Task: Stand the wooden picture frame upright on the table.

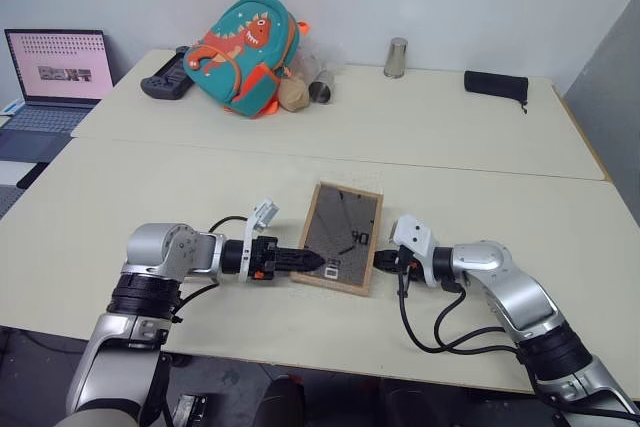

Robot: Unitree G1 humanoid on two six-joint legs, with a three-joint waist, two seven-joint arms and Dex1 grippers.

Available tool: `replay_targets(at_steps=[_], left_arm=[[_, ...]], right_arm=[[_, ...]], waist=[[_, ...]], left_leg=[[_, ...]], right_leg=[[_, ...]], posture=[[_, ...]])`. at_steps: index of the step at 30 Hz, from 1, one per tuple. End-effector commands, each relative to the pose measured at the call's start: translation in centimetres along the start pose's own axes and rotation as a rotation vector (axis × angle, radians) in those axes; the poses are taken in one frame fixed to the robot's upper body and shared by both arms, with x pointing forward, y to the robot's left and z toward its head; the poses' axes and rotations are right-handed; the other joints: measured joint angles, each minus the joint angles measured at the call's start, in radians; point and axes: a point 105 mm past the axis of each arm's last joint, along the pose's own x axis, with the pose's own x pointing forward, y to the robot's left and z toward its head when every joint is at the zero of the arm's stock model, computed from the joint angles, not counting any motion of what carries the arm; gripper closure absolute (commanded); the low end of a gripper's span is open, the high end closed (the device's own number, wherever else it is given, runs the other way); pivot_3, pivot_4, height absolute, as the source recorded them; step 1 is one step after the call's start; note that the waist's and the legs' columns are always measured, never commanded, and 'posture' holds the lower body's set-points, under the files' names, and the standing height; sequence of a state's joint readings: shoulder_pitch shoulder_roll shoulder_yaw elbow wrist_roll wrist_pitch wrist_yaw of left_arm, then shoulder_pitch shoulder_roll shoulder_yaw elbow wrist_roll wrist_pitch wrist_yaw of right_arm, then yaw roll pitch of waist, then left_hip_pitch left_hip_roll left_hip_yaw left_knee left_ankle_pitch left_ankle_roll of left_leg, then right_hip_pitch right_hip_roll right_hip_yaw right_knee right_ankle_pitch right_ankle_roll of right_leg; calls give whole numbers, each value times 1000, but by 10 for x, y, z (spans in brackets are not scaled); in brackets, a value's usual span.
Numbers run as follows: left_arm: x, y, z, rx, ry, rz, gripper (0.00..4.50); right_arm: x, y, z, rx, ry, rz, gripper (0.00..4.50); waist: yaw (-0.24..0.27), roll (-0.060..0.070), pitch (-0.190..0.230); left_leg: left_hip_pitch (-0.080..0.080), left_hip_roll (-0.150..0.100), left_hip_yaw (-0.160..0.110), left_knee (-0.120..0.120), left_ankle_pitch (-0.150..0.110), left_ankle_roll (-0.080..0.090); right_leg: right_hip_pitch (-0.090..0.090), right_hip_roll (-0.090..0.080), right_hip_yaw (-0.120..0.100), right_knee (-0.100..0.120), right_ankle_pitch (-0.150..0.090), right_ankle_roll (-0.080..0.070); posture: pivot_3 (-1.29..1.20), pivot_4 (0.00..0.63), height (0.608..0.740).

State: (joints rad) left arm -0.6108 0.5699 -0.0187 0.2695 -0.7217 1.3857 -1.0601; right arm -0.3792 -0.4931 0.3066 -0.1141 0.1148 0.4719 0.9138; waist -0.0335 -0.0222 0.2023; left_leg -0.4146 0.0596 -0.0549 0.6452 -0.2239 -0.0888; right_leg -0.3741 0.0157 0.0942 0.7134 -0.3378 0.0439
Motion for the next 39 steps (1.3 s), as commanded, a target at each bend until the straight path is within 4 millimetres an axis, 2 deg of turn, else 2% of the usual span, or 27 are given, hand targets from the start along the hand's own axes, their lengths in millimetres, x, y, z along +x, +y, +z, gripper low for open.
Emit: replay_targets(at_steps=[1, 6, 11, 12, 16, 18, 19, 23, 27, 29, 34, 39], left_arm=[[5, -13, 7, 35, -15, -42, 3124], [-1, -23, 9, 68, -17, -49, 3230], [-10, -33, 21, 118, -73, -31, 3230], [-11, -34, 23, 126, -83, -29, 3230], [-16, -37, 30, 193, -137, -8, 3230], [-14, -34, 30, 226, -151, 26, 3230], [-13, -34, 31, 233, -157, 28, 3230], [-11, -38, 36, 256, -205, 22, 3230], [-11, -41, 43, 281, -230, 28, 3230], [-10, -41, 44, 292, -233, 31, 3230], [-6, -43, 44, 312, -227, 31, 3230], [-7, -44, 46, 317, -236, 34, 3230]], right_arm=[[4, 6, 7, -28, -27, 28, 4500], [-8, -5, 3, -31, -9, -9, 4500], [-43, -26, 3, 17, 5, -53, 4500], [-48, -29, 5, 31, 0, -55, 4136], [-73, -45, 33, 96, -84, -88, 3375], [-78, -47, 51, 121, -133, -74, 2758], [-78, -47, 56, 127, -148, -68, 2587], [-67, -47, 91, 204, -253, -42, 1622], [-47, -42, 114, 242, -300, -3, 592], [-35, -41, 118, 244, -310, -5, 128], [-11, -35, 125, 239, -310, 30, 25], [2, -27, 132, 190, -315, 75, 25]], waist=[[0, 0, 0], [0, 0, 0], [0, 0, 0], [0, -1, 1], [-4, -1, 1], [-9, -1, 1], [-12, -1, 1], [-18, -1, 1], [-19, -1, 1], [-21, -1, 1], [-21, -1, 1], [-21, -1, 1]], left_leg=[[0, 0, 0, 0, 0, 0], [0, 0, 0, 0, 0, 0], [-2, 0, 0, 0, 0, 0], [-2, 0, 0, 0, 0, 0], [-2, 0, 0, -1, 0, 0], [-2, 1, 0, -1, 0, 0], [-2, 1, 0, -1, 0, 0], [-2, 1, 0, -1, 0, 0], [-2, 1, 0, -1, 0, 0], [-3, 1, 0, -1, 0, 0], [-4, 1, 1, -1, 0, 0], [-6, 1, 1, -1, 0, 0]], right_leg=[[0, 0, 0, 0, 0, 0], [0, 0, 0, 0, 0, 0], [-1, 0, 0, 0, 0, 0], [-1, 0, 0, 0, 0, 0], [-2, 0, 0, 0, 0, 0], [-2, 0, 0, 0, 0, 0], [-2, 0, 1, 0, 0, 0], [-2, 0, 0, 0, 0, 0], [-2, 0, 0, 0, 0, 0], [-4, 0, 1, 0, 0, 0], [-5, 0, 1, 0, 0, 0], [-7, 0, 1, 0, 0, 0]], posture=[[0, 150, 740], [0, 150, 740], [0, 150, 740], [0, 150, 740], [0, 150, 740], [0, 150, 740], [0, 150, 740], [0, 150, 740], [0, 150, 740], [0, 150, 740], [0, 150, 740], [0, 150, 740]])
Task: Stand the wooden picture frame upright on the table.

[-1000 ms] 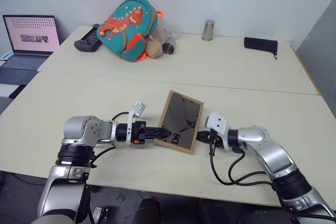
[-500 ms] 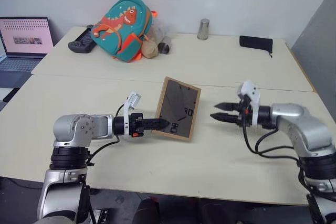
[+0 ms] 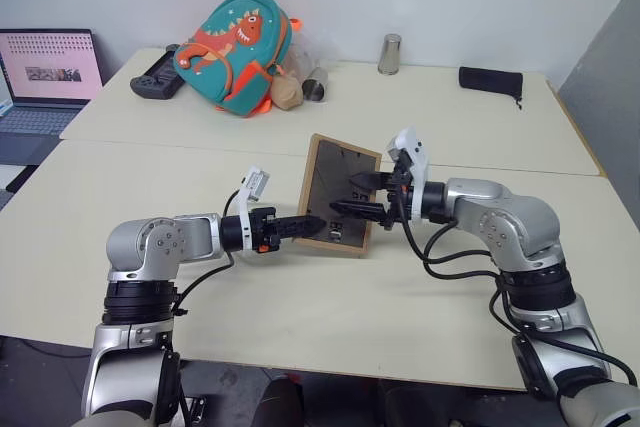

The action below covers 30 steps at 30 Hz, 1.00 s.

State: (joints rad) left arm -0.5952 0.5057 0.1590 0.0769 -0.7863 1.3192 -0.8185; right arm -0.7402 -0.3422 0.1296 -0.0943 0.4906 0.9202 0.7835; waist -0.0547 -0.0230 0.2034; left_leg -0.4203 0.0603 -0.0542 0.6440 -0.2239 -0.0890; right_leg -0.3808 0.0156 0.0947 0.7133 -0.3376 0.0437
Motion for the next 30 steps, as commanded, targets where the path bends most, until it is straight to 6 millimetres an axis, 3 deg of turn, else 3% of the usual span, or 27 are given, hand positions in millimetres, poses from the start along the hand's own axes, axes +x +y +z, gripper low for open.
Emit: replay_targets(at_steps=[1, 6, 11, 16, 20, 23, 27, 30], left_arm=[[1, -18, 14, 86, -43, -56, 3230], [-1, -18, 14, 87, -48, -55, 3230], [-2, -16, 14, 85, -49, -47, 3230], [-3, -16, 15, 88, -49, -47, 3230], [-3, -17, 14, 85, -40, -48, 3230], [-3, -18, 13, 92, -30, -54, 3230], [-8, -21, 12, 9, -18, -85, 3230], [-13, -24, 6, -46, 21, -99, 3230]], right_arm=[[8, 11, 15, -85, -34, 49, 25], [5, 10, 16, -87, -44, 54, 25], [-14, 34, 24, -49, -58, 208, 25], [-29, 45, 23, -37, -32, 264, 25], [-33, 18, 10, -53, 1, 96, 25], [-39, 9, 4, -65, 17, 54, 25], [-78, -20, -14, -85, 76, -89, 25], [-100, -22, -23, -164, 112, -105, 25]], waist=[[0, 0, 0], [0, 0, 0], [1, 0, 0], [1, 0, 0], [0, 0, 0], [-1, 0, 0], [6, 0, 0], [13, -1, 1]], left_leg=[[0, 0, 0, 0, 0, 0], [0, 0, 0, 0, 0, 0], [0, 0, 0, 0, 0, 0], [-1, 0, 0, 0, 0, 0], [-1, 0, 0, 0, 0, 0], [-1, 0, 0, 0, 0, 0], [-3, 0, 0, 0, 0, 0], [-6, -1, 0, 1, 0, 0]], right_leg=[[0, 0, 0, 0, 0, 0], [0, 0, 0, 0, 0, 0], [0, 0, 0, 0, 0, 0], [-1, 0, 0, 0, 0, 0], [-1, 0, 0, 0, 0, 0], [-1, 0, 0, 0, 0, 0], [-2, 0, 0, -1, 0, 0], [-4, 0, 0, -2, 0, 0]], posture=[[0, 150, 740], [0, 150, 740], [0, 150, 740], [0, 150, 740], [0, 150, 740], [0, 150, 740], [0, 150, 740], [0, 150, 740]])
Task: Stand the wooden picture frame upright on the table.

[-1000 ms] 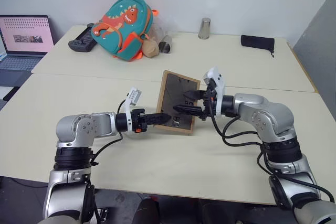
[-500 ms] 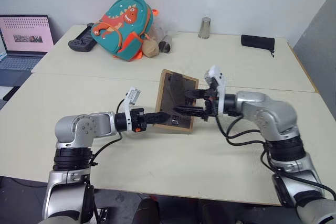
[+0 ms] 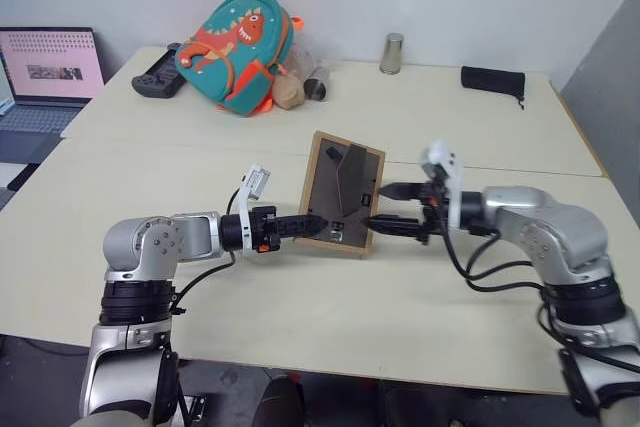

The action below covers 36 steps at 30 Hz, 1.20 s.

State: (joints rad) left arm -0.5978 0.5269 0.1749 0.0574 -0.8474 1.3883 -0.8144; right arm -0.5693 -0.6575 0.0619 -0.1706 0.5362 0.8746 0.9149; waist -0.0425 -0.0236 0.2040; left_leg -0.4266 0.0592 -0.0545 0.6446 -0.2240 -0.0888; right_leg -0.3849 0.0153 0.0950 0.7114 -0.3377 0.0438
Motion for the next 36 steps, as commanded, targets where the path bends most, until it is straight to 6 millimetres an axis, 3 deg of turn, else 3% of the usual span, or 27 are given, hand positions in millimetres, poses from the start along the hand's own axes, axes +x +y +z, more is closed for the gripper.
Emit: replay_targets(at_steps=[1, 3, 7, 10, 13, 16, 25, 28, 36], left_arm=[[-10, -16, 5, -42, 9, -71, 3230], [-13, -19, 3, -113, 37, -99, 3230], [-17, -22, 1, -194, 60, -153, 3230], [-20, -24, 1, -240, 54, -185, 3230], [-20, -27, 1, -260, 49, -208, 3230], [-18, -35, -3, -261, 64, -242, 3230], [-11, -47, -18, -270, 84, -267, 3230], [-11, -49, -17, -274, 58, -262, 3230], [-11, -49, -18, -311, 16, -237, 3230]], right_arm=[[-27, -2, 1, -170, -15, -13, 25], [-31, -6, -2, -231, -35, -48, 25], [-23, -16, -9, -694, -42, -167, 25], [-19, -23, 3, -1049, -120, -313, 25], [-16, -8, 8, -1355, -195, -304, 25], [-6, 4, 9, -1541, -276, -279, 25], [34, 14, 21, -1681, -412, -247, 25], [35, 14, 24, -1679, -439, -245, 509], [26, 19, 31, -1699, -510, -255, 2341]], waist=[[2, 0, 0], [0, 0, 0], [-15, 0, 0], [-19, 0, 0], [-15, 0, 0], [-15, 0, 0], [-16, 0, 0], [-13, 0, 0], [-9, 0, 0]], left_leg=[[-1, 0, 0, 0, 0, 0], [-1, 0, 0, 0, 0, 0], [-1, 1, 0, 0, 0, 0], [0, 1, 1, 1, 0, 0], [0, 1, 1, 1, 0, 0], [0, 1, 1, 1, 2, -4], [2, 1, 0, 1, 5, -8], [3, 1, -1, 1, 6, -8], [4, 0, -1, 1, 6, -8]], right_leg=[[-2, 0, 1, 0, 0, 0], [-2, 0, 0, 0, 0, 0], [-2, 1, 0, 2, 0, 0], [-2, 1, 1, 2, 0, 1], [-2, 1, 1, 4, 0, 1], [-2, 0, 1, 4, 0, 0], [-2, 0, 1, 6, 1, -1], [0, 0, 1, 7, 1, -1], [1, -1, 1, 7, 1, -1]], posture=[[0, 150, 740], [0, 150, 740], [0, 150, 740], [0, 150, 740], [0, 150, 740], [0, 150, 740], [0, 150, 740], [0, 150, 740], [0, 150, 740]])
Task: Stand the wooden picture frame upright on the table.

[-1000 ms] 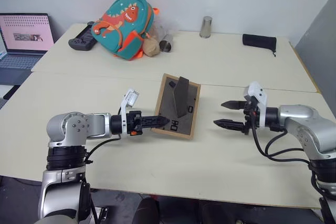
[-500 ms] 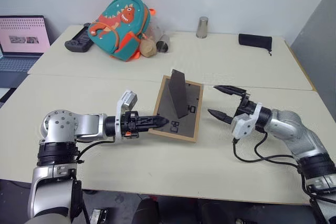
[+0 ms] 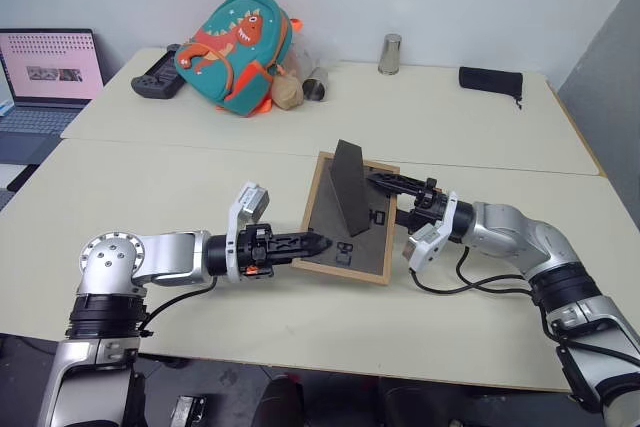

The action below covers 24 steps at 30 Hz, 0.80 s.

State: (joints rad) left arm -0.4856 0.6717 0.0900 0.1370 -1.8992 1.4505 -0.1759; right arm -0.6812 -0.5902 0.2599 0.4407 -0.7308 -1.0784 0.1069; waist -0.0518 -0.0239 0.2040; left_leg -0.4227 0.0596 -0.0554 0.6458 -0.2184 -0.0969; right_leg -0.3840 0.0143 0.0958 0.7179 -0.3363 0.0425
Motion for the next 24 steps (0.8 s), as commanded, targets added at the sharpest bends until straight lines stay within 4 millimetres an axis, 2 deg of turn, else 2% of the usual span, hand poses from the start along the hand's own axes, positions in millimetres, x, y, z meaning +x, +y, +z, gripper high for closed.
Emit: replay_targets(at_steps=[1, 2, 6, 8, 11, 15, 19, 22, 24], left_arm=[[1, -9, 1, 20, -19, -22, 3230], [2, -9, 1, 21, -18, -19, 3230], [3, -8, -1, 25, -16, -14, 3230], [2, -8, -1, 38, -20, 5, 2529], [-7, -5, 5, 69, -45, 52, 1873], [-32, -4, 43, 152, -182, 149, 1024], [-52, -14, 72, 316, -274, 249, 81], [-53, -15, 75, 461, -279, 355, 0], [-49, -9, 70, 607, -237, 488, 0]], right_arm=[[-1, -19, 5, -44, -43, -70, 2517], [-2, -19, 5, -45, -41, -69, 2749], [-2, -19, 5, -39, -38, -72, 2827], [-1, -20, 5, -34, -36, -79, 2829], [-2, -21, 3, -22, -26, -84, 3150], [-9, -18, -6, 56, 22, -77, 3163], [-10, -11, -20, 277, 111, -57, 3165], [-6, -10, -30, 560, 172, -65, 3166], [-1, -9, -35, 807, 188, -58, 3167]], waist=[[0, 0, 0], [0, 0, 0], [0, 0, 0], [0, 0, 0], [-1, 0, 0], [-2, 0, 0], [-4, 0, 0], [-3, 0, 0], [-4, 0, 0]], left_leg=[[0, 0, 0, 0, 0, 0], [1, 0, 0, 0, 0, 0], [5, 0, 0, 0, 0, 1], [6, 0, 0, 0, 0, 1], [6, 0, 0, 0, 0, 1], [6, 0, 0, 0, 0, 1], [6, 0, 0, -1, 0, 2], [6, 0, 1, -1, 0, 1], [6, 1, 1, -1, 0, 1]], right_leg=[[0, 0, 0, 0, 0, 0], [0, 0, 0, 0, 0, 0], [5, 0, 0, 0, 0, 0], [5, 0, 0, 0, 0, 0], [5, 1, 0, 0, 0, 0], [5, 1, 0, 0, 0, 0], [6, 1, 0, -1, 0, 0], [7, 0, 0, -3, 0, 0], [8, 0, 0, -3, 0, 0]], posture=[[0, 150, 740], [0, 150, 740], [0, 150, 740], [0, 150, 740], [0, 150, 740], [0, 150, 740], [0, 150, 740], [0, 150, 740], [0, 150, 740]])
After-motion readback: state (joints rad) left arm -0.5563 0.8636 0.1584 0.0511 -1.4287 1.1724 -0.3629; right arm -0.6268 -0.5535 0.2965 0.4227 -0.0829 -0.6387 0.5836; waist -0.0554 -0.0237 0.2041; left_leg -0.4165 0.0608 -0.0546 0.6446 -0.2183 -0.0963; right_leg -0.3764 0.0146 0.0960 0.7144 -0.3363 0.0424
